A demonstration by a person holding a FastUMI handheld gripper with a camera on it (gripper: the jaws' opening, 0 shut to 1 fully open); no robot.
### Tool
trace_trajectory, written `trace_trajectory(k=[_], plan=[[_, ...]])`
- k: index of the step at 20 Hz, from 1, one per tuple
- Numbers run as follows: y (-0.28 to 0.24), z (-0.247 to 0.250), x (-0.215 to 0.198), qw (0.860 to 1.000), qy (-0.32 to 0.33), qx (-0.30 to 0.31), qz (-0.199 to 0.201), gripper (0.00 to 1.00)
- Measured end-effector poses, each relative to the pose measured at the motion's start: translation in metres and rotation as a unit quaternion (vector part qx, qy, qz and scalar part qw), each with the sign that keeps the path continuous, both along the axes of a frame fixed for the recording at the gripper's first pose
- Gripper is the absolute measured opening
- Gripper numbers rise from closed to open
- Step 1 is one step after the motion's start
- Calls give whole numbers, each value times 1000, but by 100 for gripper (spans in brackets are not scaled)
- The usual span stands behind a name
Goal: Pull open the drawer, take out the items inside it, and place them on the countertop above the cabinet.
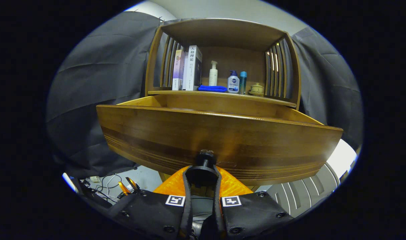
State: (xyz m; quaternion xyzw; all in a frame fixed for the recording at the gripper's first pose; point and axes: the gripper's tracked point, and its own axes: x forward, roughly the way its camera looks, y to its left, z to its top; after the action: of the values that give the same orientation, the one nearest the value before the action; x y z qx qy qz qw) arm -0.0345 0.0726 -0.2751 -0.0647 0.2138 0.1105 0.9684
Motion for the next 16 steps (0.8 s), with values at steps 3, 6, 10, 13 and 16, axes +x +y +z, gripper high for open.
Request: trace_trajectory(k=[3,6,10,13,16], plan=[[2,1,-2,1000,14,2,12,34],[-1,10,-8,1000,18,9,14,56],[-18,41,-17,1000,-7,-8,12,91],[-28,81,-24,1000,-11,9,17,100],[-34,122,-22,999,-3,41,21,99]])
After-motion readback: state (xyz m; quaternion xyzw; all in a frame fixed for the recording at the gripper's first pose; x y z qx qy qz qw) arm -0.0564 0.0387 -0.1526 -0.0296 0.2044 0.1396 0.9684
